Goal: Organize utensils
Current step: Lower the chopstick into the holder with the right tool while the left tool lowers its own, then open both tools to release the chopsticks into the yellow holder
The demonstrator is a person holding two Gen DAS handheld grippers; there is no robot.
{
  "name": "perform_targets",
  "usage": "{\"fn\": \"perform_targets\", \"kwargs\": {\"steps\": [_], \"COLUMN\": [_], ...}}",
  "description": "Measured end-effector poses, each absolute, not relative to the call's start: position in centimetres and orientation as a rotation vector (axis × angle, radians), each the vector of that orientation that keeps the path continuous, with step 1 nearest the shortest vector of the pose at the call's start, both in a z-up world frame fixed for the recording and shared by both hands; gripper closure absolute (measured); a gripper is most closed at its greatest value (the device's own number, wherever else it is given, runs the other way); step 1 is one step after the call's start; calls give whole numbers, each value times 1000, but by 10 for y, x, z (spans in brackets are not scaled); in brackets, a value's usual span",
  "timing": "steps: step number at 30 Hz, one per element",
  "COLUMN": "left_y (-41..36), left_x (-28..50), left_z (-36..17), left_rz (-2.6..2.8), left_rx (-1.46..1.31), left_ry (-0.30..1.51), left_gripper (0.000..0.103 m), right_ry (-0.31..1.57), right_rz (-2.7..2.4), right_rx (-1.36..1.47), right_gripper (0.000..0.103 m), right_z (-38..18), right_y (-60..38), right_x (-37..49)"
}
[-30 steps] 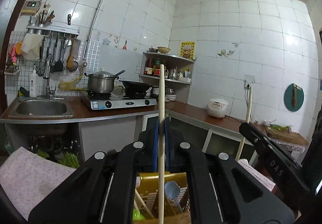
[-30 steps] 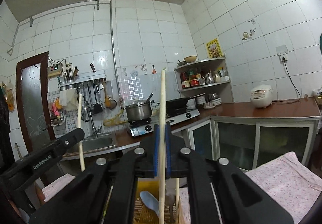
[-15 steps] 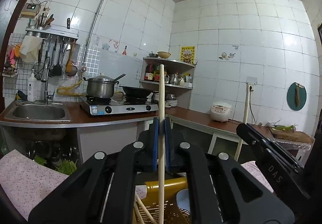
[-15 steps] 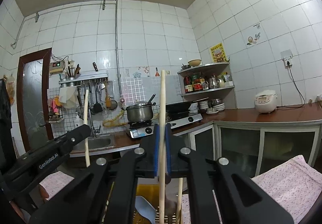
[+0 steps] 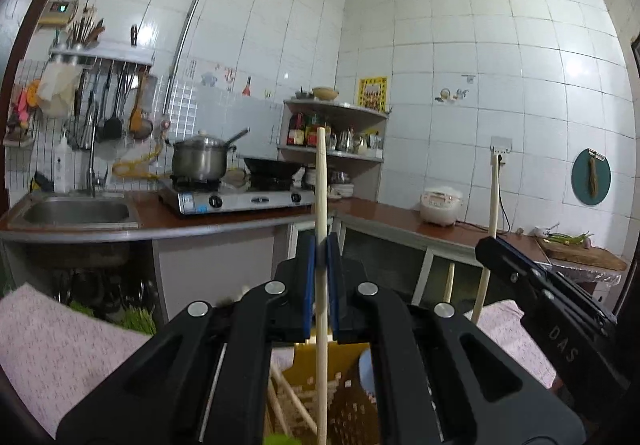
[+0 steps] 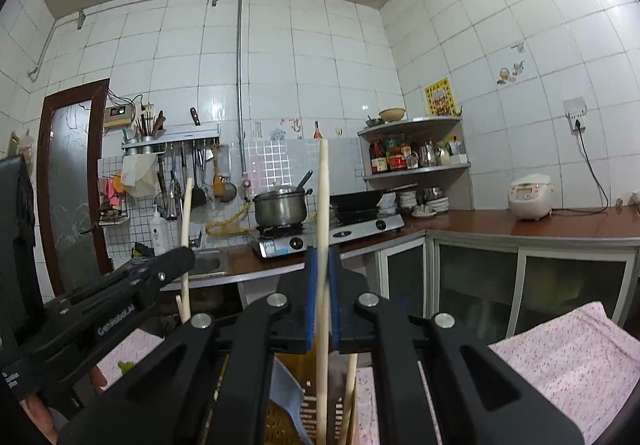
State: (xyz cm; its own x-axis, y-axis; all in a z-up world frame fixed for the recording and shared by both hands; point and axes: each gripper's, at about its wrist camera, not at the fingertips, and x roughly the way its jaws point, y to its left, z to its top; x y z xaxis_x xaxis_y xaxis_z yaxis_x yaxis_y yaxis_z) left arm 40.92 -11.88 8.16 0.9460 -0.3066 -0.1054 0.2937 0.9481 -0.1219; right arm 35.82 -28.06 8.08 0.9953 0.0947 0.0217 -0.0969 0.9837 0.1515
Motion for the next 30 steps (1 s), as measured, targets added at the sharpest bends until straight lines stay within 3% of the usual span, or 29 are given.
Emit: {"fn": "perform_targets", "kwargs": {"steps": [12,16,17,18,19,21,23,26,30], "left_y": [-107,-99,-93,-90,-87,-81,-75,-71,-67], "left_x": [406,398,391,385,379,363,345,318,285], "left_z": [61,67,72,77,82,93,101,106,91], "left_rz": [-312,-277,-266,-257,-245,-221,-190,-148,-138], "left_rx": [-126,-148,-165,-171,-175,-176,-158,-116,-38], "left_ry": [325,379,371,365,361,350,346,349,420], "left_gripper": [94,63,55,50,43,36,19,6,5], "right_ry": [190,232,232,222,212,196,206,241,357], "right_rz": [151,149,146,138,125,94,70,27,-36], "right_rx": [121,142,148,153,156,154,148,120,73], "right_gripper": [96,92,85,63,49,49,47,37,31], "right_z": [47,50,54,59,63,72,78,81,68], "right_y": [-284,-291,-293,-295,-297,-299,-301,-299,-293], "right_x": [362,353,349,341,334,319,305,279,247]}}
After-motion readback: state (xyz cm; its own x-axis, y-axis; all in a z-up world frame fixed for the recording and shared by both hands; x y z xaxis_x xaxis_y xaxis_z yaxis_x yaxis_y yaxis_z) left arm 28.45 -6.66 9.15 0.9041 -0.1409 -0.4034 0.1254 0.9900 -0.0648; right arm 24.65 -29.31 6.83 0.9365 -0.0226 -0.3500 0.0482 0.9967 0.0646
